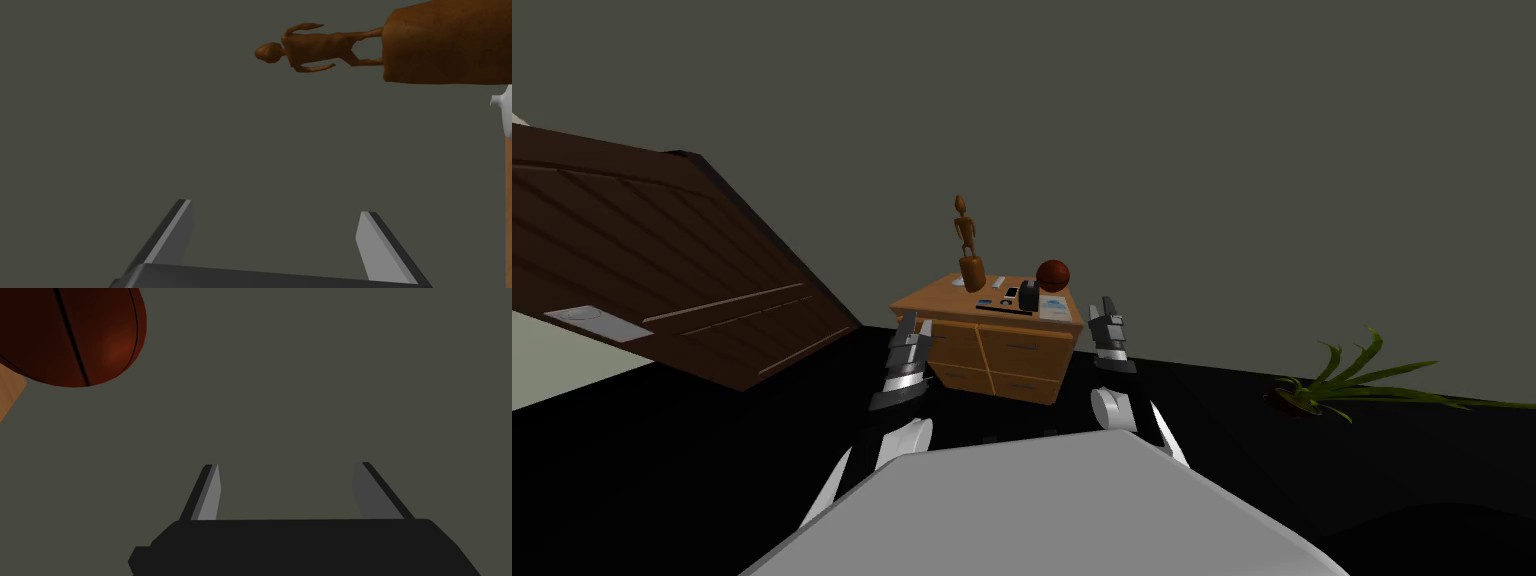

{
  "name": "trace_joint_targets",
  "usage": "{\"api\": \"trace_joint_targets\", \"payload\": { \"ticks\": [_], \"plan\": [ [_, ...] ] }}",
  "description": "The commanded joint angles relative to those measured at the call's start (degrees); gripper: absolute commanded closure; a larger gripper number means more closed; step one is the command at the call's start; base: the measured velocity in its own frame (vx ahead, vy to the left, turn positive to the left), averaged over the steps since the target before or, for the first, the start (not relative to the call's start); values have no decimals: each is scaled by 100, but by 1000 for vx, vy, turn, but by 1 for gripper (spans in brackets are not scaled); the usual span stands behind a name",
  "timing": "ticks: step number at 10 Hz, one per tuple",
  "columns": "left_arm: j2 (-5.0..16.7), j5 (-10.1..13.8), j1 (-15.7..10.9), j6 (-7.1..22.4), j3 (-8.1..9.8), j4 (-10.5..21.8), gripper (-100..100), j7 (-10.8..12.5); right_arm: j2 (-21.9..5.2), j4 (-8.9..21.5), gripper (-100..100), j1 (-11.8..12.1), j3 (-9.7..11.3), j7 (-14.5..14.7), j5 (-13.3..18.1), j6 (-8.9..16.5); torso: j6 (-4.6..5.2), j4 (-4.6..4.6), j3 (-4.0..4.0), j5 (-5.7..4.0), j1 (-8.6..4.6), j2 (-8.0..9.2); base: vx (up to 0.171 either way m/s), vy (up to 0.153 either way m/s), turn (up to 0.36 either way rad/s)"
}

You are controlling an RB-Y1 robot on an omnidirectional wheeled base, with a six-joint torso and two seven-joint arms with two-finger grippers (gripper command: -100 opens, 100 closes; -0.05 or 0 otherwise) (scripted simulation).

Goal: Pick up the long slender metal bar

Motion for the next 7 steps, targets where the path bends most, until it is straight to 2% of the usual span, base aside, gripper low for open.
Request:
{"api": "trace_joint_targets", "payload": {
  "ticks": [1,5,6,7],
  "plan": [
    [255,27,-202,134,-42,3,-100,-13,0,0,0,0,0,0,0,0,0,0,0,0,0,0,-3,4,-55],
    [601,105,-854,664,-146,143,-100,-49,0,0,0,0,0,0,0,0,2,-2,-5,1,4,-9,16,9,-92],
    [601,105,-874,664,-146,143,-100,-49,0,0,0,0,0,0,0,0,1,-3,-8,1,3,-14,24,2,-25],
    [675,126,-1083,863,-171,218,-100,-58,0,0,0,0,0,0,0,0,0,-3,-7,0,1,-12,18,0,-57]
  ]
}}
